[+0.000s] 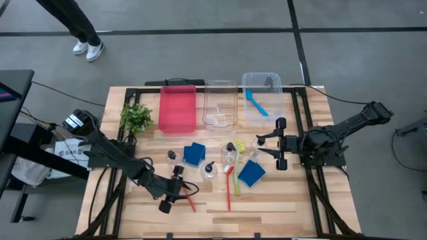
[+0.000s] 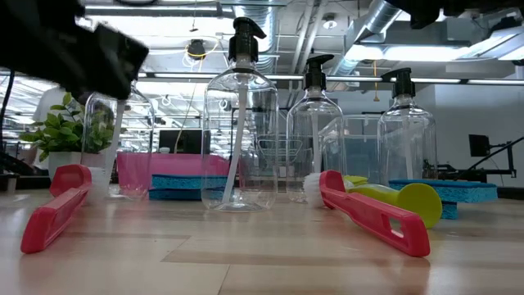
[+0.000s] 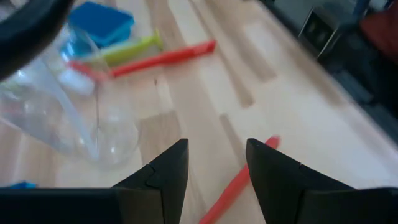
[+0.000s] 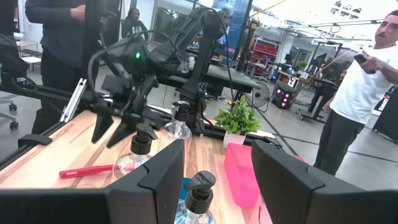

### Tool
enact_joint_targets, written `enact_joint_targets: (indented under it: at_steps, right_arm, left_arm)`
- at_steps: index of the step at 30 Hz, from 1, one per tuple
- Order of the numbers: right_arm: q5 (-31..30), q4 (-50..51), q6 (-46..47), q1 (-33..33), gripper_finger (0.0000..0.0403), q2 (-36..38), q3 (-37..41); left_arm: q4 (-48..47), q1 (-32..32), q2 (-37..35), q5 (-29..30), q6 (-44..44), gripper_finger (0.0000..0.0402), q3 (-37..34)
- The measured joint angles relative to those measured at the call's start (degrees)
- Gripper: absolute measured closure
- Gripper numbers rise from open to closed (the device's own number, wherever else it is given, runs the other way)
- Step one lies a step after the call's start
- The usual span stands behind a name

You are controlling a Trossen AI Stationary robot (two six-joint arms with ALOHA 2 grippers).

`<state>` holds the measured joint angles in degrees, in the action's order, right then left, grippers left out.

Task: Pick & Place Kitchen Sink Supplies
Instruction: Put the red dishwashing brush into the white transparent bin

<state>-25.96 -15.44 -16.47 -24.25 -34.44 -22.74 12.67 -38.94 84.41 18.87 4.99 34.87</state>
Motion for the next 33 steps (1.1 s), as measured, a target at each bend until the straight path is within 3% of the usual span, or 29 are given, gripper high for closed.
enact_joint_targets:
  at_steps: [9, 15, 33]
  right_arm:
    - [0.0, 0.0, 0.0, 0.0, 0.0221, 0.0, 0.0]
    - [0.0, 0.0, 0.0, 0.0, 0.0221, 0.0, 0.0]
    - [0.0, 0.0, 0.0, 0.0, 0.0221, 0.0, 0.0]
  left_arm:
    - [0.3, -0.2, 6.4, 0.1, -0.2, 0.0238, 0.0]
    - [0.3, -0.3, 6.7, -2.3, -3.0, 0.0238, 0.0]
    - [0.0, 0.1, 6.7, -2.1, -6.7, 0.0238, 0.0]
